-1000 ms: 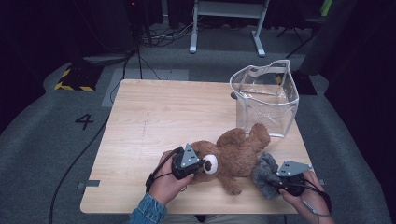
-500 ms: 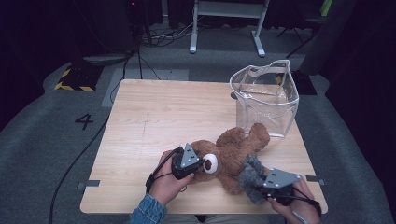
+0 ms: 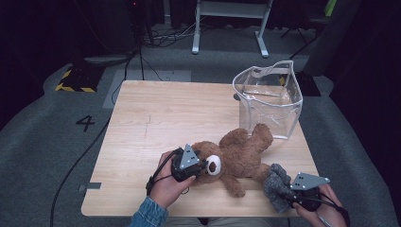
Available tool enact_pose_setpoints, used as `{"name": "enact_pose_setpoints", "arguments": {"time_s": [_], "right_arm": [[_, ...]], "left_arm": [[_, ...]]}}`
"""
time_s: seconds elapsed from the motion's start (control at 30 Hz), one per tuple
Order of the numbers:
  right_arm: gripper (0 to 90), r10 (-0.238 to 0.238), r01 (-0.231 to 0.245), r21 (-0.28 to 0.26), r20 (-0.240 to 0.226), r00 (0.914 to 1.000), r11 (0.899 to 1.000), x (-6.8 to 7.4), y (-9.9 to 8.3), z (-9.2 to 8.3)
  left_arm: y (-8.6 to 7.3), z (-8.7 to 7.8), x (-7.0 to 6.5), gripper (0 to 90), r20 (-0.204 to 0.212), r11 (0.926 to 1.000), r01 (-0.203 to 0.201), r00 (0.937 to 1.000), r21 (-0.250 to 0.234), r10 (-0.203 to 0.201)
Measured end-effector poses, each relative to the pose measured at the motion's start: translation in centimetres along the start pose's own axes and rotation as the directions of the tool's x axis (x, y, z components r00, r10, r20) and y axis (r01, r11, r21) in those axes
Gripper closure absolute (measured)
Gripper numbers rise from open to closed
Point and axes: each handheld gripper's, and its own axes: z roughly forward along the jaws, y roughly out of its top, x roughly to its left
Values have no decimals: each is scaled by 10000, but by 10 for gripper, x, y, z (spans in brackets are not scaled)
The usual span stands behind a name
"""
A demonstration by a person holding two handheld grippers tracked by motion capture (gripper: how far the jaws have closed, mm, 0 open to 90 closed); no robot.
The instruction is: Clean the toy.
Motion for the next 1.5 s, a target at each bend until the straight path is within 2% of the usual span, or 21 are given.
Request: {"name": "enact_pose_setpoints", "arguments": {"time_s": [0.1, 0.23, 0.37, 0.43, 0.5, 0.53, 0.67, 0.77, 0.83, 0.9, 1.03, 1.1, 1.17, 1.2, 1.23, 1.27, 1.33, 1.37, 1.43, 1.47, 1.5], "right_arm": [[700, -658, 645, -926, -115, 9978, 9936, 12, 27, -6], [695, -1702, 1601, -1607, -509, 9841, 9739, 28, 66, 13], [687, -2749, 2419, -2420, -1129, 9548, 9396, 51, 103, 44], [686, -3348, 2885, -2898, -1242, 9341, 9126, 64, 118, 62], [686, -3641, 3186, -2866, -1214, 9234, 9035, 76, 129, 78], [687, -3759, 3332, -2710, -1235, 9184, 9031, 80, 131, 86], [692, -3491, 3101, -2256, -1602, 9233, 9236, 80, 124, 103], [692, -3209, 2858, -2016, -1707, 9316, 9369, 75, 115, 103], [692, -3061, 2745, -1851, -1720, 9363, 9436, 72, 110, 101], [692, -2899, 2655, -1579, -1594, 9437, 9511, 68, 101, 97], [692, -2372, 2263, -1007, -1134, 9648, 9688, 54, 76, 87], [692, -2064, 2020, -551, -898, 9744, 9778, 45, 62, 78], [693, -1976, 1972, -124, -770, 9772, 9803, 38, 54, 67], [694, -2024, 2032, 38, -734, 9765, 9791, 37, 54, 61], [694, -2387, 2393, 14, -637, 9690, 9710, 35, 56, 54], [693, -2227, 2218, -209, -768, 9718, 9749, 41, 62, 45], [690, -2880, 2799, -1047, -724, 9549, 9543, 50, 77, 37], [688, -3530, 3404, -1566, -607, 9336, 9272, 56, 91, 36], [687, -4171, 3956, -2126, -663, 9064, 8935, 68, 111, 41], [687, -4431, 4150, -2414, -746, 8933, 8772, 77, 124, 50], [687, -4526, 4201, -2558, -827, 8878, 8707, 83, 132, 57]], "left_arm": [[0, -9, -4, 416, 55, 10000, 8, 10000, -78, -8], [-8, -25, -7, 382, 131, 9995, -108, 9999, 303, 104], [-24, -28, -3, 361, 236, 9938, 290, 9992, 1070, -317], [-30, -23, -1, 353, 345, 9893, 483, 9980, 1378, -536], [-37, -16, -1, 354, 570, 9829, 762, 9946, 1675, -868], [-40, -12, -2, 357, 695, 9788, 873, 9924, 1851, -1016], [-48, 6, -7, 389, 1052, 9616, 833, 9879, 2616, -1142], [-50, 17, -9, 590, 877, 9433, 423, 9933, 3292, -751], [-51, 20, -8, 744, 790, 9378, 298, 9950, 3458, -607], [-51, 23, -7, 837, 794, 9402, 204, 9956, 3399, -503], [-51, 23, -5, 864, 721, 9398, 324, 9956, 3402, -604], [-53, 21, -4, 865, 818, 9320, 557, 9925, 3582, -908], [-53, 20, -2, 865, 870, 9406, 440, 9932, 3366, -776], [-53, 18, -3, 865, 858, 9361, 548, 9922, 3474, -899], [-52, 18, -3, 866, 945, 9391, 505, 9917, 3399, -875], [-52, 18, -3, 867, 1009, 9429, 543, 9906, 3285, -923], [-51, 14, -3, 869, 913, 9468, 415, 9930, 3193, -743], [-51, 13, -3, 870, 988, 9478, 478, 9917, 3153, -829], [-51, 10, -1, 872, 1031, 9534, 524, 9909, 2972, -866], [-51, 9, -1, 873, 1056, 9532, 566, 9902, 2970, -917], [-52, 8, -1, 874, 1108, 9574, 490, 9903, 2847, -836]]}}
